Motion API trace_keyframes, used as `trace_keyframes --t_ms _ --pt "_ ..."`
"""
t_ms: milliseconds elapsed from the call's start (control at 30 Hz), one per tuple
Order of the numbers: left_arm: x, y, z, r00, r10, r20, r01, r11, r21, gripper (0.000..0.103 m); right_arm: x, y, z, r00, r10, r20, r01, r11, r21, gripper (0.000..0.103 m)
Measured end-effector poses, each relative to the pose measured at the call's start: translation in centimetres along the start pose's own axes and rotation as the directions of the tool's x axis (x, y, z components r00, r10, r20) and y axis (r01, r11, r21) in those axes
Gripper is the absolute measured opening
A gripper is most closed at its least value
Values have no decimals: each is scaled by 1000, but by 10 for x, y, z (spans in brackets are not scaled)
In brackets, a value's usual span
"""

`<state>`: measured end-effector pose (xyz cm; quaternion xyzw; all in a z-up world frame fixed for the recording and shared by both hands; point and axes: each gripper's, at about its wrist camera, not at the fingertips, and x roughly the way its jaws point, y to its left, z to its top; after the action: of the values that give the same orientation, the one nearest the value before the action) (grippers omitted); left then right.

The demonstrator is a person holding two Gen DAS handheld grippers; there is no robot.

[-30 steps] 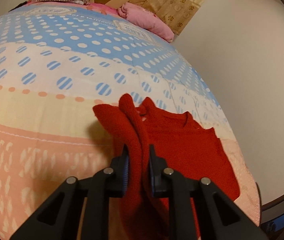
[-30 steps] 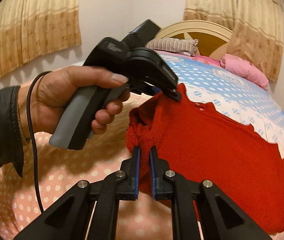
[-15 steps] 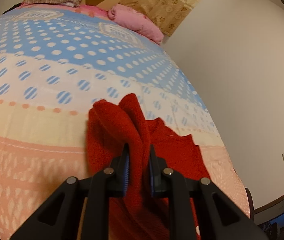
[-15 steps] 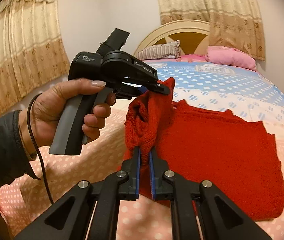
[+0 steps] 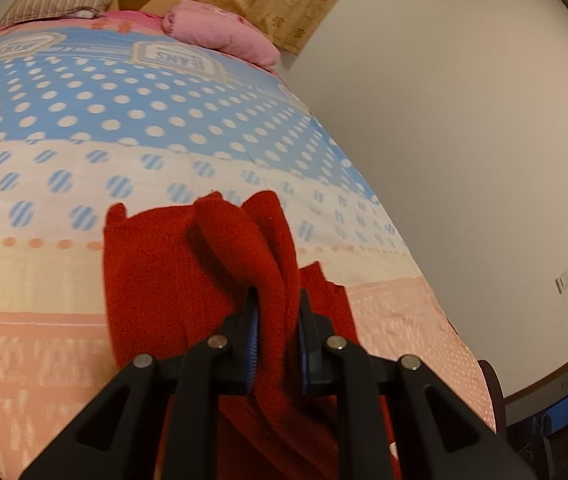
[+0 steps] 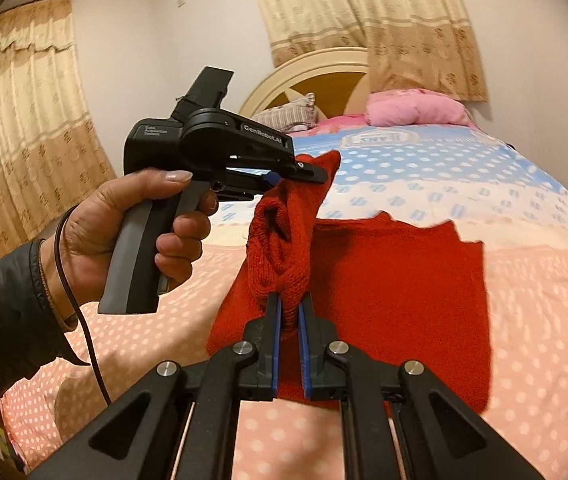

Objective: Fold small clothes
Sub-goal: 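Grasp the side edge with both tools and fold it across the sweater, then open both tools and release the folded red sweater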

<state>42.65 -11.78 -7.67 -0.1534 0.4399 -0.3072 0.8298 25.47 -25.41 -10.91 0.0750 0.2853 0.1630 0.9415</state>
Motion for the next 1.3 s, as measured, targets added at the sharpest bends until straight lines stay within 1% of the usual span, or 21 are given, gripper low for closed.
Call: trace_keyframes --t_ms 367,600,800,900,1000,1100,1133,1200,1233,1300 --pt "46 -42 -7 998 -26 -63 29 998 55 16 -18 -47 -20 1000 -16 -9 17 992 123 7" --pt "74 -64 -15 996 -1 -90 12 992 128 16 -25 -73 -35 999 -31 -22 34 978 204 7" --pt "96 -75 -23 993 6 -120 13 988 154 16 -31 -91 -47 998 -37 -45 48 959 278 7" --pt "104 -82 -28 992 20 -123 3 983 183 16 -32 -97 -50 998 -36 -54 51 951 306 7" --pt "110 -90 -34 990 77 -117 -49 972 231 17 -32 -102 -52 997 -39 -59 57 942 332 7" --pt "102 -103 -39 989 111 -94 -78 951 299 24 -34 -106 -55 997 -47 -61 66 935 349 7" --pt "94 -108 -41 991 115 -76 -85 942 323 25 -34 -106 -56 997 -49 -64 68 935 349 7" --pt "74 -114 -44 995 86 -40 -66 930 362 29 -36 -106 -57 996 -56 -68 76 934 349 7" --pt "65 -115 -46 997 79 -23 -65 926 371 36 -37 -107 -57 996 -57 -67 77 934 350 7" --pt "45 -110 -51 996 84 24 -87 921 379 56 -41 -106 -57 996 -64 -59 80 934 349 7"
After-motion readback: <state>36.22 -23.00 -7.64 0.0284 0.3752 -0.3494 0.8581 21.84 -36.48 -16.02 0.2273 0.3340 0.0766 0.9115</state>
